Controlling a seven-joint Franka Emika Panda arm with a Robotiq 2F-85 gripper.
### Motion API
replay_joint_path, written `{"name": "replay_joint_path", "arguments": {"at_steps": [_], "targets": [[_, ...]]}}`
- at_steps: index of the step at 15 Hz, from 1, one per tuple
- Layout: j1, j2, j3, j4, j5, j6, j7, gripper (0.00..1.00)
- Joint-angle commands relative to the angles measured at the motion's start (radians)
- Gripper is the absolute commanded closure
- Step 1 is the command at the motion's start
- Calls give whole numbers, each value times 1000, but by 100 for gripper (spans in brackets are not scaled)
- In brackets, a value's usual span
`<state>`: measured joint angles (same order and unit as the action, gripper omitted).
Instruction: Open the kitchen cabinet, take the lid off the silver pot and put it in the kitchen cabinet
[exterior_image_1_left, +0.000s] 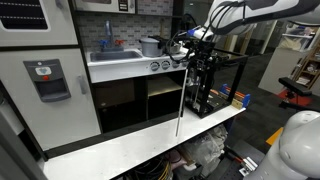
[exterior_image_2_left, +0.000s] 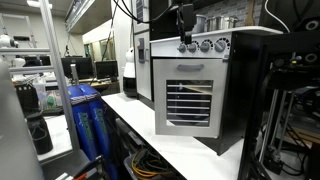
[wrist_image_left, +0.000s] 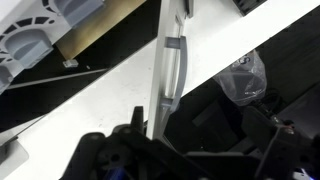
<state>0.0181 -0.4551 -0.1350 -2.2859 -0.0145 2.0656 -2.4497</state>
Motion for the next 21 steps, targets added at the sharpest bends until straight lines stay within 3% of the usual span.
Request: {"name": "replay_joint_path", "arguments": {"at_steps": [1, 5, 6, 12, 21], "targets": [[10, -53, 2, -42, 2, 43, 28, 0], [18, -74, -1, -51, 7, 31, 61, 0], [16, -4, 1, -52, -19, 118, 62, 0], [52, 119, 10, -56, 33, 186, 109, 0], [39, 186, 37, -18, -7, 37, 180, 0]]}}
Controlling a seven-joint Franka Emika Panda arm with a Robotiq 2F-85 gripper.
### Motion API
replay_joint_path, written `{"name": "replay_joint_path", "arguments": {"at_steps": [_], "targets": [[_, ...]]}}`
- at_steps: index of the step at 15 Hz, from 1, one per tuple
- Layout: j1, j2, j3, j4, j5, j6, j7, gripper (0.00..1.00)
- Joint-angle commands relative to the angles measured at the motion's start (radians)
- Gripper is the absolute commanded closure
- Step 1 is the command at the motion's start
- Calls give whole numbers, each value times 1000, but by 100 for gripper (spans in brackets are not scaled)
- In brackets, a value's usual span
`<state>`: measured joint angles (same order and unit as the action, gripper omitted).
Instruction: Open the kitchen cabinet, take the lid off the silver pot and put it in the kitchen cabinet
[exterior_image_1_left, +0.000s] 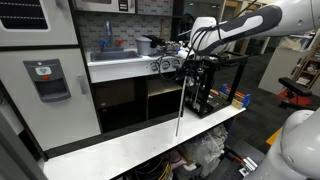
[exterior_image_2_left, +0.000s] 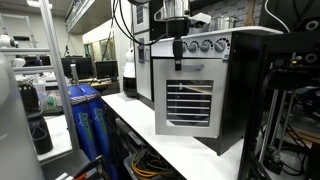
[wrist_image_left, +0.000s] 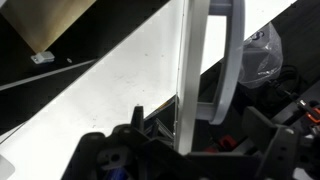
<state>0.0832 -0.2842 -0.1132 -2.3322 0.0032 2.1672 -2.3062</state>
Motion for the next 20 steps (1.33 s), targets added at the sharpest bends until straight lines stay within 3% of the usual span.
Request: {"name": "replay_joint_path", "arguments": {"at_steps": [1, 10, 20], "targets": [[-31, 12, 15, 29, -34, -88, 52, 0], [-53, -24, 16, 32, -120, -250, 174, 0], [-78, -94, -1, 13, -219, -364, 215, 0]]}}
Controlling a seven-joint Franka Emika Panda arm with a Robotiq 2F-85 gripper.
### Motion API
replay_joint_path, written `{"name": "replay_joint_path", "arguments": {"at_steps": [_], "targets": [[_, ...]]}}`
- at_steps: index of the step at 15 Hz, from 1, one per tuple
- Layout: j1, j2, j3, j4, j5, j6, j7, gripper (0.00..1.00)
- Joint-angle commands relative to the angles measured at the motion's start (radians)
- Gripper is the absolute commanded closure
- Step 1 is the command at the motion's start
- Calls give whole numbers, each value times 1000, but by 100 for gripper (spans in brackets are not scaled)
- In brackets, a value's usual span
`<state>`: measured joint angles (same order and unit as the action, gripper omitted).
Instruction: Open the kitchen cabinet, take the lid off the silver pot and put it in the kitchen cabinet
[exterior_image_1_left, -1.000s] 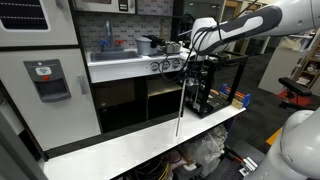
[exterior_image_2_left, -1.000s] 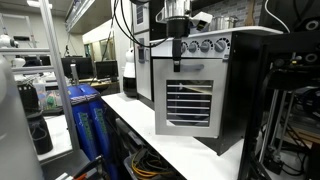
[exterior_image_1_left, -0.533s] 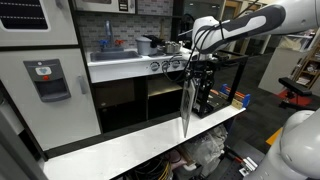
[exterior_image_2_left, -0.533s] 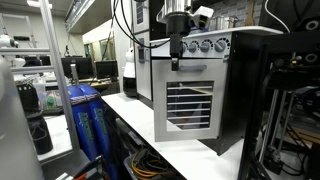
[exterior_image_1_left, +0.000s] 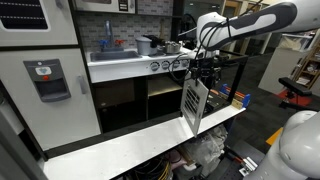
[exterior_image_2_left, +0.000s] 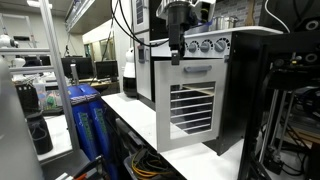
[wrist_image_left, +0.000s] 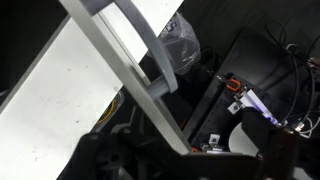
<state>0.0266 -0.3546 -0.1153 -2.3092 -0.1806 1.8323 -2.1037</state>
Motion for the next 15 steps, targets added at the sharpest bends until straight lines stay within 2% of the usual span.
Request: {"name": "replay_joint_path", "arguments": {"at_steps": [1, 9, 15], "targets": [[-25, -30, -2, -15, -46, -34, 12, 0], [-46, -56, -22, -25, -77, -57, 15, 0], [-26, -65, -20, 47, -47, -56, 3, 0]]}}
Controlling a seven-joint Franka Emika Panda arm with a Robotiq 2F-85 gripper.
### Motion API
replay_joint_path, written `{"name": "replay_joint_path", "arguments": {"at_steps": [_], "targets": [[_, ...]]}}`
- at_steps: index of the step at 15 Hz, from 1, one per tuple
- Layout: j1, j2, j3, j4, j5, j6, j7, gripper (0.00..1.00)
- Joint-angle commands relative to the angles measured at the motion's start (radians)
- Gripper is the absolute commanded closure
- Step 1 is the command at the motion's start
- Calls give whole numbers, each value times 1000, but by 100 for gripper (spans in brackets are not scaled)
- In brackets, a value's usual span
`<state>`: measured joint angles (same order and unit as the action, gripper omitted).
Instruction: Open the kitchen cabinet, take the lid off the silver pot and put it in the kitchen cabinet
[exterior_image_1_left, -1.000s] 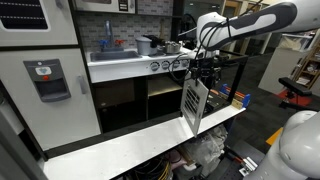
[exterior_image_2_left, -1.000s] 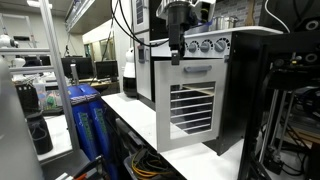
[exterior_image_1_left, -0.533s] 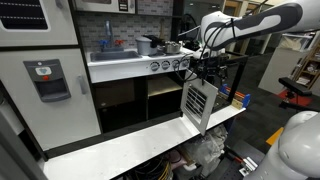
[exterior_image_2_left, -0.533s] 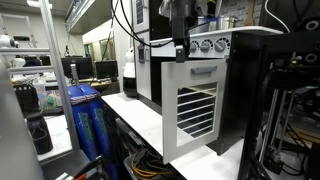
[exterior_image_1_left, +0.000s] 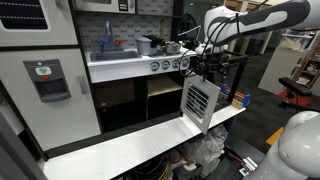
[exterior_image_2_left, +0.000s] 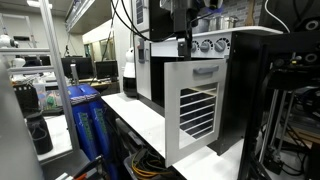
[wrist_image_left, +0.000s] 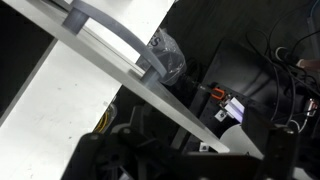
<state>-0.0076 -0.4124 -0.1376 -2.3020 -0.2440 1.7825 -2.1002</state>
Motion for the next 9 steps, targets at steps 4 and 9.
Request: {"name": "replay_joint_path", "arguments": {"at_steps": [4, 9], "targets": [[5, 15, 10, 128, 79, 16, 135, 0], [4, 60, 25, 236, 146, 47, 404, 0]]}}
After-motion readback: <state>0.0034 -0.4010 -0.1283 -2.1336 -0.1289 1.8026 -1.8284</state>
